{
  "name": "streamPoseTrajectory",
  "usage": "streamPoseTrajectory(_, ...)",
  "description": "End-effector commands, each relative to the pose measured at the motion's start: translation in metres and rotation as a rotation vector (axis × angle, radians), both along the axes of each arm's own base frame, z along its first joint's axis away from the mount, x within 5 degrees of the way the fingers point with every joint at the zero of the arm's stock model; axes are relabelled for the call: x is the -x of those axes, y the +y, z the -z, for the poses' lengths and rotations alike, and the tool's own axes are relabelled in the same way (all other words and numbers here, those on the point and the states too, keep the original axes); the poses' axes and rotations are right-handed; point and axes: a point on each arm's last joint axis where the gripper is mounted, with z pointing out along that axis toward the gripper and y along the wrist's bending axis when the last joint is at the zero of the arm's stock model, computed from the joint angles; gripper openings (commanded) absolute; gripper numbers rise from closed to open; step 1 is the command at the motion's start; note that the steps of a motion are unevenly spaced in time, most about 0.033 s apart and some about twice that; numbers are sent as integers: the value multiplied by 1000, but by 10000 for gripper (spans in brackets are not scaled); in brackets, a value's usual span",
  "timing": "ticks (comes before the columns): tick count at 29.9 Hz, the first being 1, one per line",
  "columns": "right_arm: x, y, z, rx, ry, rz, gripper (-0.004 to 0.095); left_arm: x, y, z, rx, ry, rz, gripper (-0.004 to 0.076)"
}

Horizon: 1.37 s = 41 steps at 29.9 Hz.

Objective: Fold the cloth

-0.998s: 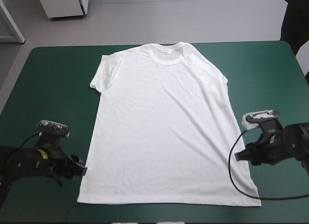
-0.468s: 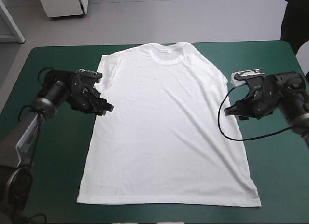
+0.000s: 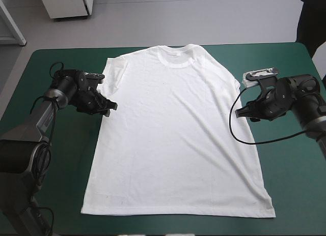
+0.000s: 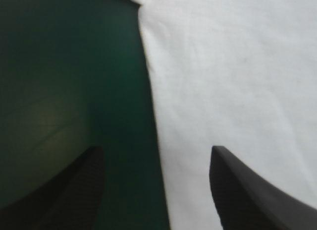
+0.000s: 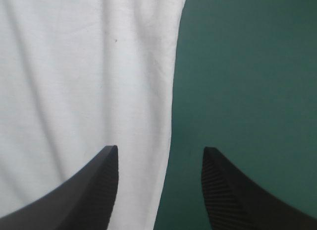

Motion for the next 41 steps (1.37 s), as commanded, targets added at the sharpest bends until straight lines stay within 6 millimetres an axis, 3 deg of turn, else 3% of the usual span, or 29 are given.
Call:
streamPoseTrajectory(1,-4,0,-12,6,-75,-12,486,-4,-2,-19,32,-81,-4,435)
streamPoseTrajectory(7,-13,1,-1,14,-37,-13,487,-7,-7,-1,73,-13,10,388)
streamPoseTrajectory(10,-17,1,5,27,-22,-13,486,-8,-10,6,88,11,8,329)
streamPoseTrajectory(18,-45,4,9,42,-15,-8,486,-10,-12,20,88,59,38,-20)
streamPoseTrajectory(29,-101,11,28,58,14,-6,487,-9,-19,23,152,86,63,-22)
streamPoseTrajectory(41,-127,17,81,54,135,-9,486,-9,-20,22,166,80,87,-22)
